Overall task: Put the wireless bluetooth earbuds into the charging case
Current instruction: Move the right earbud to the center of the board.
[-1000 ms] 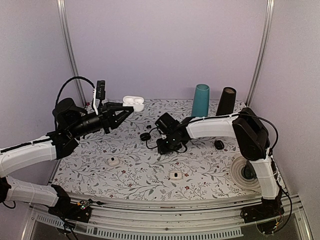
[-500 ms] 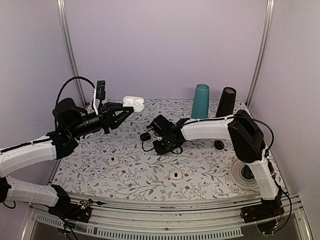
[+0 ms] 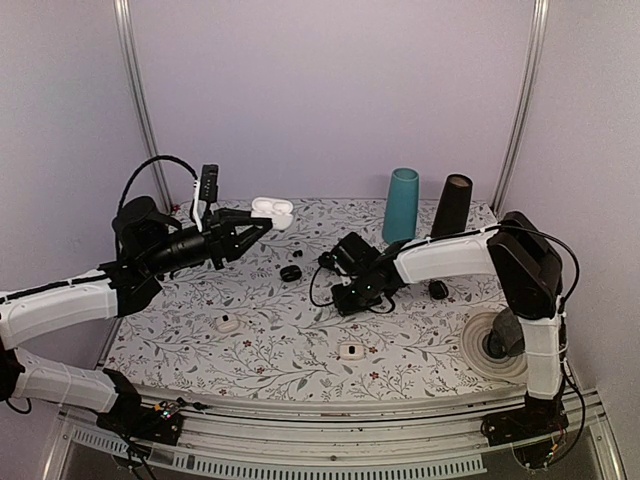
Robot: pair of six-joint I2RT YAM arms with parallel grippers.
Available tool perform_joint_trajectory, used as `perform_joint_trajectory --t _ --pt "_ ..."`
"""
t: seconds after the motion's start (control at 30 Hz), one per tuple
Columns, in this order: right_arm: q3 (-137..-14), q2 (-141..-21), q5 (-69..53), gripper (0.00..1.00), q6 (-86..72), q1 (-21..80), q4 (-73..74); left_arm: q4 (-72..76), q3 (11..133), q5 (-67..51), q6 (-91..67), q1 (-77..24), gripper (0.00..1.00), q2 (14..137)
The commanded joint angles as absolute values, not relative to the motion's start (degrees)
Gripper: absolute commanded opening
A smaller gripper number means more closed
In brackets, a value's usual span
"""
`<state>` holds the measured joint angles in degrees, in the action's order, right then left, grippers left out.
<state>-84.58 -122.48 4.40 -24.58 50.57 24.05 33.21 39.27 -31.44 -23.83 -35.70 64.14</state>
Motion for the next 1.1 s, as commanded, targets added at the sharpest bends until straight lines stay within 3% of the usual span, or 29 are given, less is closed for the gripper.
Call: perform_joint_trajectory --t 0.0,0.13,0.2,0.27,0.43,0.73,1.07 --pt "-77.6 -117.8 1.6 0.05 -26.9 49.3 25.9 35.0 40.8 -33.0 -24.6 -35.0 0.0 65.5" --pt "-72.5 -113.5 0.8 0.07 -29.2 49.2 25.0 35.7 40.9 -33.5 -25.0 -35.1 0.0 66.2" --pt "-71.4 -112.0 0.9 0.15 -30.0 49.3 25.0 35.9 40.9 -33.8 -25.1 -35.1 0.0 66.6" --pt "-70.6 -110.8 1.4 0.31 -30.6 49.3 24.9 36.0 41.0 -33.9 -25.2 -35.1 0.0 66.9" --pt "-71.5 -109.6 2.4 0.43 -30.9 49.2 25.6 36.2 41.1 -34.0 -25.2 -35.1 0.0 67.1" --pt "-76.1 -109.8 10.2 0.41 -28.8 52.5 30.0 35.8 40.8 -33.6 -24.9 -35.1 0.0 66.8" --pt "-78.5 -113.4 11.0 0.27 -23.5 55.0 31.8 35.5 40.8 -33.5 -24.9 -35.1 0.0 66.6"
